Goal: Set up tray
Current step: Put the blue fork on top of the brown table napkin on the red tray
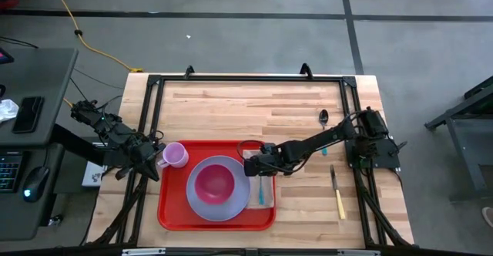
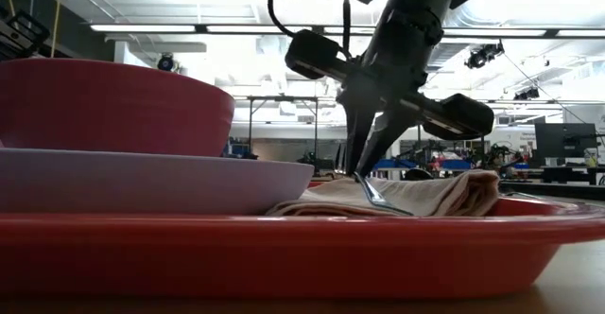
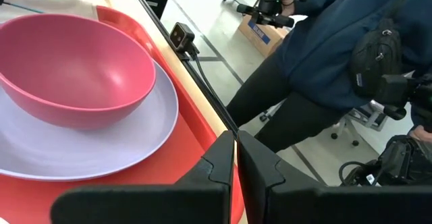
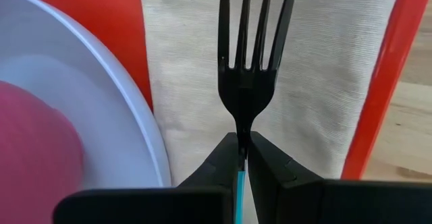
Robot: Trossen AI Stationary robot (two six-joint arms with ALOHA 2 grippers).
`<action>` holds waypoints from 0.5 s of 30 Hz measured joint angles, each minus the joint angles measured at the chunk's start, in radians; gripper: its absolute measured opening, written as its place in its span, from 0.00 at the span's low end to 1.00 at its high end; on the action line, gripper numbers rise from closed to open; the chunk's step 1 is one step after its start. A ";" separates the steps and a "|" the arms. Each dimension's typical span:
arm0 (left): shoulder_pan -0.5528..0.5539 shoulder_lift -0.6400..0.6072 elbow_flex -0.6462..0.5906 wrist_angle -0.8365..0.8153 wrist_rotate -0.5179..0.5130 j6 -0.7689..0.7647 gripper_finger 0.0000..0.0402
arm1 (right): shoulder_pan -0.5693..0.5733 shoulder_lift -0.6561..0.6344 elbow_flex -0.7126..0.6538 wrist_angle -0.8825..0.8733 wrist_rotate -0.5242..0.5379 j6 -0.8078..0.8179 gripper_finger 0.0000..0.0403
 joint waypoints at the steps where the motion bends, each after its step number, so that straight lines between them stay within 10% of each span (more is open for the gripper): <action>1: 0.000 0.000 0.000 0.000 0.000 0.000 0.12 | 0.000 0.000 0.000 -0.002 -0.003 -0.001 0.03; 15: 0.000 0.000 0.000 0.000 0.000 0.000 0.12 | 0.000 0.010 0.000 -0.003 0.010 -0.029 0.08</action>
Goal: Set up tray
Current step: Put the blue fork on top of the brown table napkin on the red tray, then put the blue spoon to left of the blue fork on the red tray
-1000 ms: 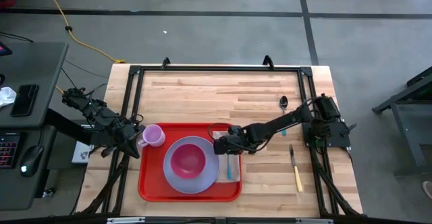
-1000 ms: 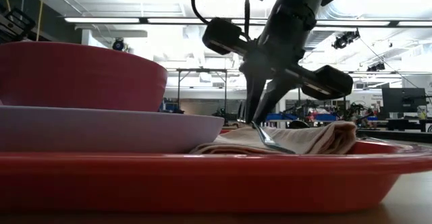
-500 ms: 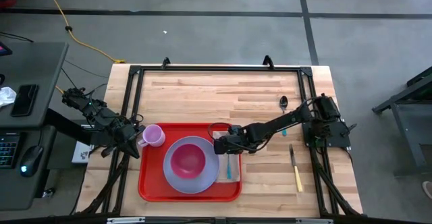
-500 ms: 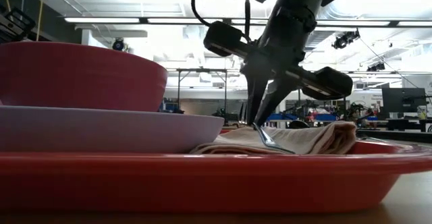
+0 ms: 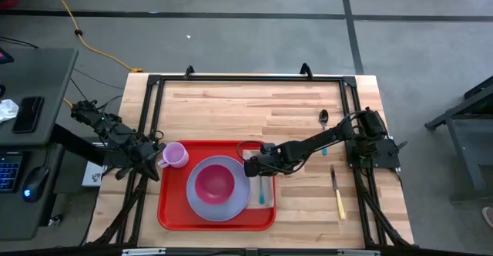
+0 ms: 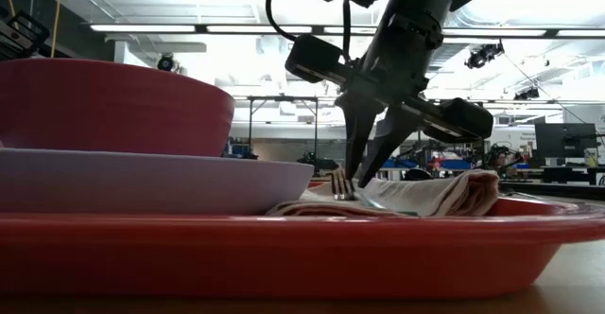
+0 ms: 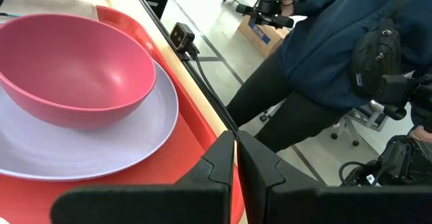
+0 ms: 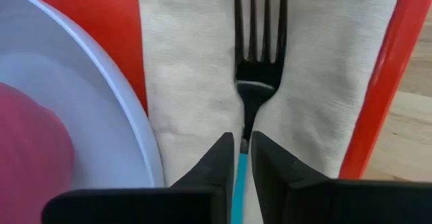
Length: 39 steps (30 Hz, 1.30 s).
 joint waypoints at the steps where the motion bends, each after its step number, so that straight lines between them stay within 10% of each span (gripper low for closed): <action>1: 0.000 0.000 0.000 0.000 0.000 0.000 0.12 | 0.000 0.000 0.000 0.000 0.005 0.000 0.09; 25: 0.000 0.000 0.000 0.045 0.047 0.026 0.12 | 0.002 -0.067 0.000 0.004 0.079 -0.079 0.18; 39: 0.000 0.000 0.000 0.094 0.054 0.066 0.12 | 0.026 -0.223 0.000 -0.315 0.159 -0.114 0.11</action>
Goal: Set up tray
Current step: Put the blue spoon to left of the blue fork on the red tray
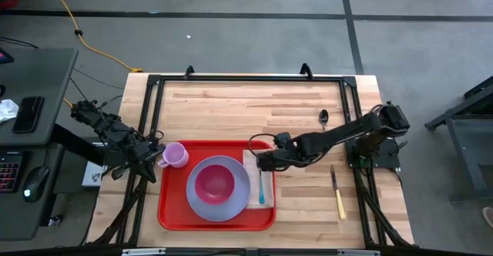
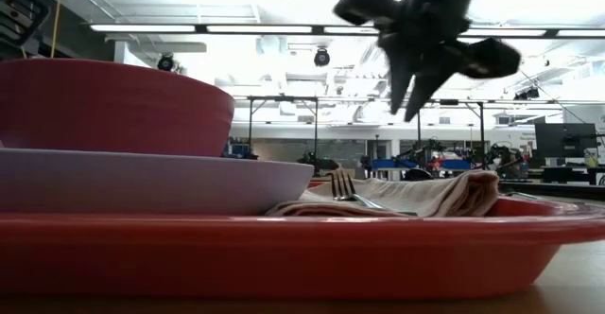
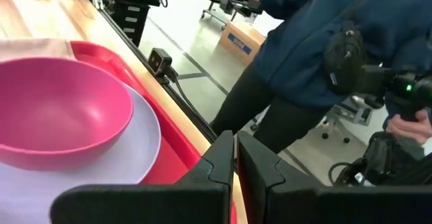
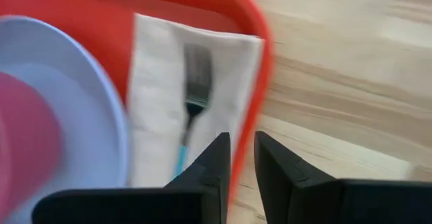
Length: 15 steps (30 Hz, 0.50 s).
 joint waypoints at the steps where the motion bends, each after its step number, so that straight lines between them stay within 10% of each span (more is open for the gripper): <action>1: 0.000 0.000 0.000 0.000 0.000 0.013 0.12 | 0.005 -0.010 0.000 -0.028 0.000 -0.003 0.11; 15: 0.000 0.000 0.000 -0.071 -0.316 -0.016 0.12 | 0.045 -0.095 0.000 -0.322 0.020 -0.010 0.09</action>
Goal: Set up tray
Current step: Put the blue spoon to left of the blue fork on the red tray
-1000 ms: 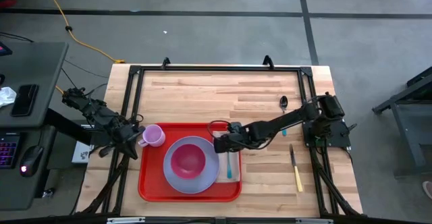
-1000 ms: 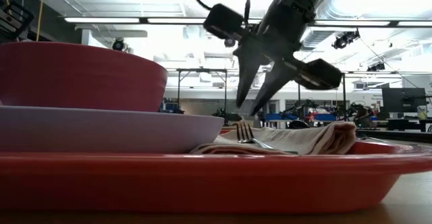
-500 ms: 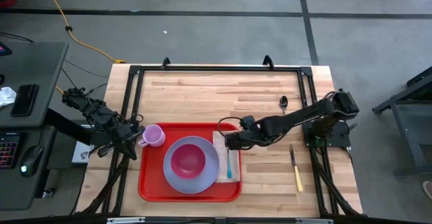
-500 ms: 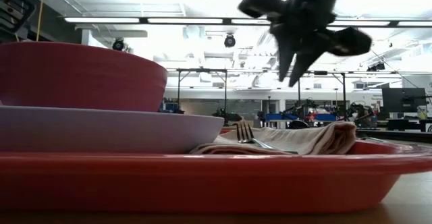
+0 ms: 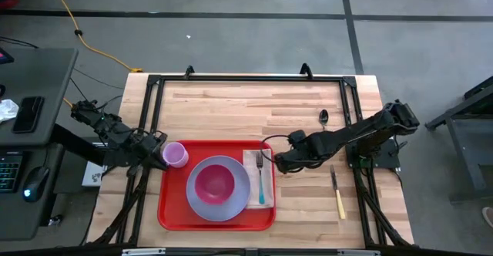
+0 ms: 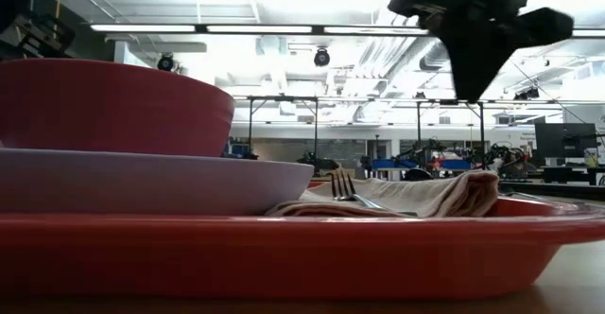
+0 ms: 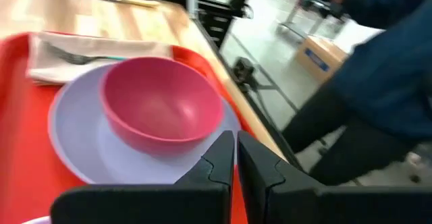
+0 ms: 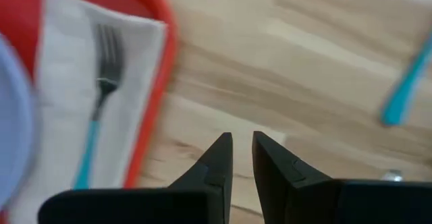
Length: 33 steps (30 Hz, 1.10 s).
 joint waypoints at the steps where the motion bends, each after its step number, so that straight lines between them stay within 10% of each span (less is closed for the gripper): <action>1: 0.000 0.000 0.000 -0.001 -0.024 -0.007 0.12 | 0.000 -0.006 0.000 -0.024 0.003 0.000 0.09; 19: 0.000 0.000 0.000 0.009 -0.175 -0.045 0.12 | -0.071 -0.073 0.000 -0.423 0.024 -0.010 0.17; 33: 0.000 0.000 0.000 0.040 -0.187 -0.059 0.12 | -0.199 -0.167 -0.110 -0.416 0.035 -0.071 0.23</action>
